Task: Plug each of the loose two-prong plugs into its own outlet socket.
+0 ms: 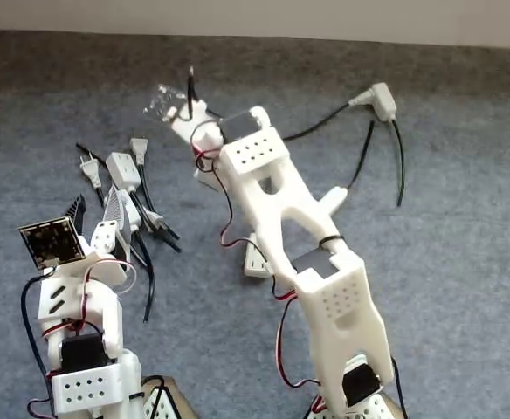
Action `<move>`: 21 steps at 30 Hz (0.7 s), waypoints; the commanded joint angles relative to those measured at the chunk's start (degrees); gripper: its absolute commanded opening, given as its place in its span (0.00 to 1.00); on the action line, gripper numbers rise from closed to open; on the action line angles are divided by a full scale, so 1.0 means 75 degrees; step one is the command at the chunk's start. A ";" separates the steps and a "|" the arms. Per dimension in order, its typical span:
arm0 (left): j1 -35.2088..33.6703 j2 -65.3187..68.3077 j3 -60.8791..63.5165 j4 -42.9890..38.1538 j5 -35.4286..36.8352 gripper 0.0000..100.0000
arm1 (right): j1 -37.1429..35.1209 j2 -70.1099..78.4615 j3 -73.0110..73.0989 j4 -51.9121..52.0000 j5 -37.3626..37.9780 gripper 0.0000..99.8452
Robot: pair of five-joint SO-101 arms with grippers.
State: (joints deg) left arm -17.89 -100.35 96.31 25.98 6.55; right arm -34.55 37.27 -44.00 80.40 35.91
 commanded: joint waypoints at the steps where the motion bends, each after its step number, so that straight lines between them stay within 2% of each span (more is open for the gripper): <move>1: 0.0252 -0.0006 0.0135 -0.0012 0.0047 0.19 | -0.0147 -0.0147 -0.1881 0.1670 -0.0105 0.03; 4: 0.0604 -0.0006 0.0135 0.0000 0.0059 0.19 | -0.0287 -0.0147 -0.3229 0.2807 -0.0105 0.00; 9: 0.0674 -0.0006 0.0135 -0.0023 0.1172 0.19 | -0.0088 -0.0147 -0.4425 0.2772 -0.1301 0.01; 15: 0.0721 -0.0006 0.0135 -0.0023 0.1289 0.19 | -0.0100 -0.0170 -0.5562 0.2784 -0.1899 0.01; 18: 0.0721 -0.0006 0.0135 -0.0023 0.1301 0.19 | -0.0111 -0.0486 -0.5304 0.2796 -0.2028 0.01; 21: 0.0721 -0.0006 0.0135 -0.0023 0.1301 0.19 | -0.0147 -0.1330 -0.4179 0.2796 -0.2028 0.01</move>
State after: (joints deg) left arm -13.58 -100.35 96.31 25.98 16.04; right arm -35.69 35.87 -79.96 98.86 21.49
